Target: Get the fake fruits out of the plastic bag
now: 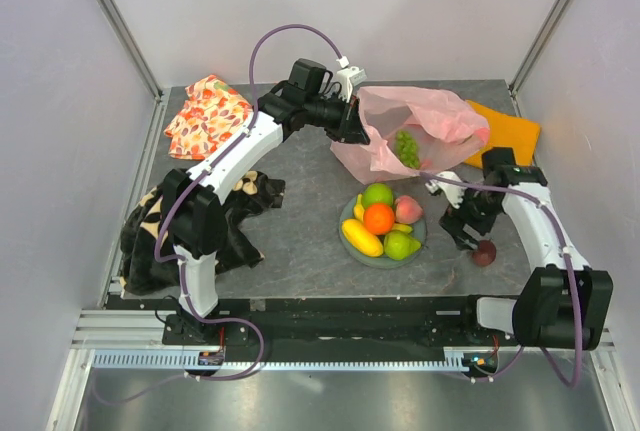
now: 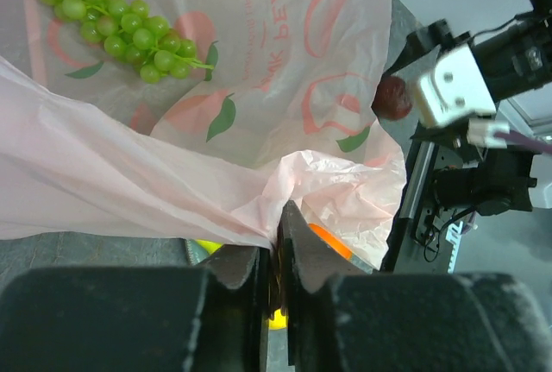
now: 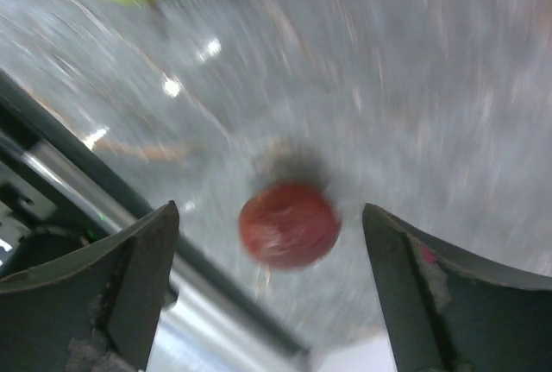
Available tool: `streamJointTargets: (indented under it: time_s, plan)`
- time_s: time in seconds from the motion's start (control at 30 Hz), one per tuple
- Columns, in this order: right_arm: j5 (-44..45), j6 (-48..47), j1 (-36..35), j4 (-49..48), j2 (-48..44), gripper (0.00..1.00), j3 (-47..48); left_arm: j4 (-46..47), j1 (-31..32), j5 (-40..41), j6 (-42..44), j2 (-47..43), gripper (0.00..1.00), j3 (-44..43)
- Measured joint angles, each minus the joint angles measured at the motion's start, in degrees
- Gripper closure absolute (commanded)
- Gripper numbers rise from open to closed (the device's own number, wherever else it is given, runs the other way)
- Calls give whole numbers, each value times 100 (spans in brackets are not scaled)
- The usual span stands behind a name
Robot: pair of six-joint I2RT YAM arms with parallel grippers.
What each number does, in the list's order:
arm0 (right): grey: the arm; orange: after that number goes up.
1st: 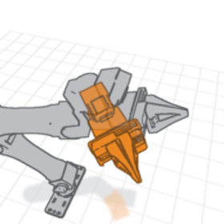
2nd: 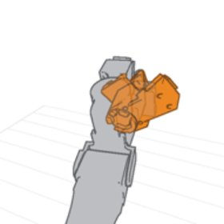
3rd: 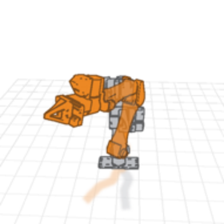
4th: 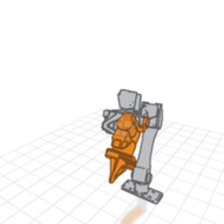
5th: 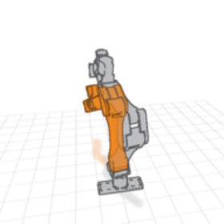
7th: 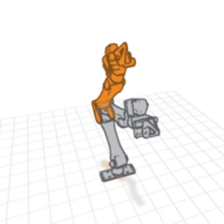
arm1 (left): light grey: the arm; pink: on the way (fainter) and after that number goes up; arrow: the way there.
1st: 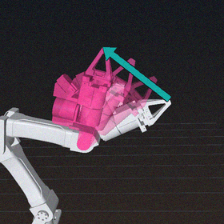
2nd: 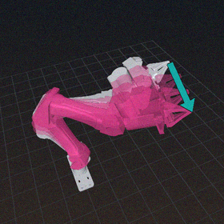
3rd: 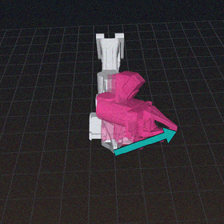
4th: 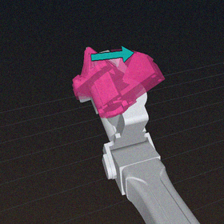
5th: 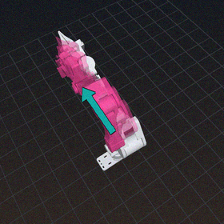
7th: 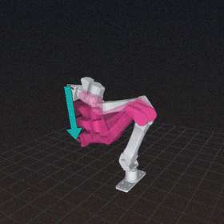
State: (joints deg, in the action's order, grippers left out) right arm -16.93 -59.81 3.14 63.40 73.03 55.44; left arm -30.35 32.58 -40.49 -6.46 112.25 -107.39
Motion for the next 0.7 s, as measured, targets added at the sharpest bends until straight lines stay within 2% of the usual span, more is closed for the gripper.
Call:
streamJointTargets:
  time_s: [0.1, 0.23, 0.4, 0.7]
  plan:
    - [446, 50, 710, 120, -127, 2, -160, -2, 0, 9, 0, 0, 67, 0]
    - [1008, 68, 1346, 142, -129, 2, -372, 0, 0, 13, -2, 0, 67, 0]
    - [1303, 354, 1390, -201, 118, 2, -704, 2, 0, 7, -4, 0, 67, -2]
    - [1582, 1180, 1401, -1447, 1436, 2, -643, 0, 0, 4, -4, 0, 68, -11]
